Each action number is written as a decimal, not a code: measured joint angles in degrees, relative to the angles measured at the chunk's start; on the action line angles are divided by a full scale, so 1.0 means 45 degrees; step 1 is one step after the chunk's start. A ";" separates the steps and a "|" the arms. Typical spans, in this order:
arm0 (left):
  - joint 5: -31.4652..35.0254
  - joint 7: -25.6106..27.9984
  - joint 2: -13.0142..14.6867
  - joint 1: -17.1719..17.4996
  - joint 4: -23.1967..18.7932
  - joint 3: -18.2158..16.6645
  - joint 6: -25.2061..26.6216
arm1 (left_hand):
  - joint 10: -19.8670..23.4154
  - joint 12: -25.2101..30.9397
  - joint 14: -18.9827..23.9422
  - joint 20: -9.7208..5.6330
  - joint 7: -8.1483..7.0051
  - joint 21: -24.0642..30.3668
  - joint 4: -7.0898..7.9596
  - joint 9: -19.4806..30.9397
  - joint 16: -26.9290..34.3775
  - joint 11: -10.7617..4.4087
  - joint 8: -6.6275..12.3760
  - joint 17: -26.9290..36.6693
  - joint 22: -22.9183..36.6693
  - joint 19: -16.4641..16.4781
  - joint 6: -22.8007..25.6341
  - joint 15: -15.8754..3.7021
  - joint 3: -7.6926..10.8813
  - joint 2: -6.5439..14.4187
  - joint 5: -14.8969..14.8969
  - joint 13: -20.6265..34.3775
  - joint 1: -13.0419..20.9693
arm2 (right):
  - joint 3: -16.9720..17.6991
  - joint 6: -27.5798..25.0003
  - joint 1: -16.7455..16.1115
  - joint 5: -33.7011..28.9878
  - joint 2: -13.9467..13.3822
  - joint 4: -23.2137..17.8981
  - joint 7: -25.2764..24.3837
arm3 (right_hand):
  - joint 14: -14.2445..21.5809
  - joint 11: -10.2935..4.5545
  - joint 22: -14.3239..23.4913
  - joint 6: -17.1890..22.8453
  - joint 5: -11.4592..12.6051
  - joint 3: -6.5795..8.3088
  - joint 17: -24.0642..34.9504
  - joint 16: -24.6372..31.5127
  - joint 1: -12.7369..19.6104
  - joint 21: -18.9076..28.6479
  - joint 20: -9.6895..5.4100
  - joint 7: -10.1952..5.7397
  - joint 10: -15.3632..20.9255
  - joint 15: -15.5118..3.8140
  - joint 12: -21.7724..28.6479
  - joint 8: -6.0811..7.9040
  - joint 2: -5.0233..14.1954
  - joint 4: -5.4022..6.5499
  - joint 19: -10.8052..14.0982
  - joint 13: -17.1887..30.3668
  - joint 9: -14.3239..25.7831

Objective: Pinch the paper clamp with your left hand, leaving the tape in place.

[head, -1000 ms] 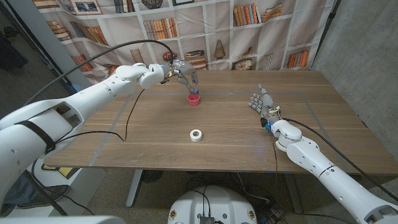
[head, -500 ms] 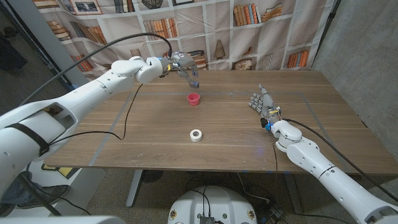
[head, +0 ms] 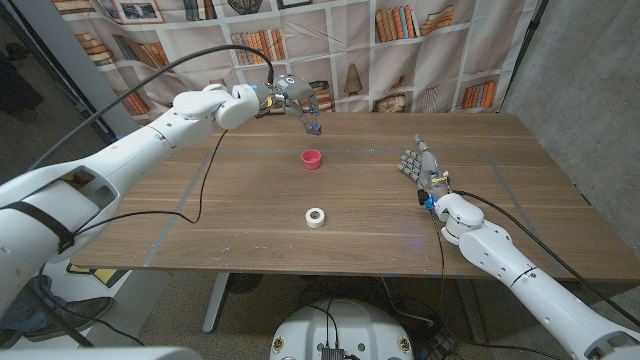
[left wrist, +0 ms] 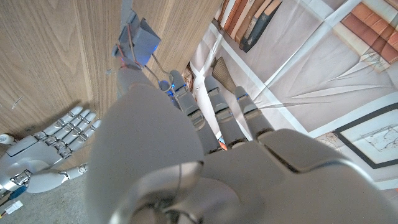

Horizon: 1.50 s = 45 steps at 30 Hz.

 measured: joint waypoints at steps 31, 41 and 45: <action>-0.0516 -0.0344 -0.0158 0.0368 -0.0155 -0.0359 0.0045 | 0.0939 0.0152 0.1117 -0.0133 0.0071 0.0000 -0.0226 0.0056 0.0065 0.0073 0.0197 0.0001 0.0000 0.0226 0.0799 -0.0251 0.0228 -0.0373 -0.0146 0.0085 0.0374 | 0.0054 0.0069 0.0182 0.0119 0.0035 0.0174 0.0202 | 0.0029 -0.0046 0.0000 0.0000 0.0000 0.0002 0.0000 0.0000 0.0000 0.0000 0.0000 0.0000 0.0046 0.0019 0.0006 0.0000 0.0000 0.0000 0.0000 0.0000 0.0000; -0.0547 -0.0347 -0.0203 0.0448 -0.0264 -0.0392 0.0253 | 0.1072 0.0185 0.1337 -0.0176 0.0090 0.0000 -0.0225 0.0052 0.0065 0.0110 0.0191 0.0001 0.0001 0.0316 0.0914 -0.0292 0.0227 -0.0486 -0.0235 0.0186 0.0486 | 0.0107 0.0057 0.0193 0.0166 -0.0061 0.0200 0.0303 | 0.0028 -0.0045 0.0000 0.0000 0.0000 0.0002 0.0000 0.0000 0.0000 0.0000 0.0000 0.0000 0.0046 0.0017 0.0006 0.0000 0.0000 0.0000 0.0000 -0.0001 0.0000; -0.0557 -0.0345 -0.0222 0.0458 -0.0271 -0.0398 0.0298 | 0.1072 0.0183 0.1337 -0.0176 0.0089 0.0000 -0.0225 0.0056 0.0065 0.0110 0.0186 0.0001 0.0000 0.0315 0.0914 -0.0292 0.0227 -0.0486 -0.0235 0.0187 0.0486 | 0.0116 0.0021 0.0214 0.0189 -0.0089 0.0205 0.0333 | 0.0027 -0.0045 0.0000 0.0000 0.0000 0.0002 0.0000 0.0000 0.0000 0.0001 0.0000 0.0000 0.0046 0.0016 0.0006 0.0000 0.0000 0.0000 0.0000 0.0000 0.0000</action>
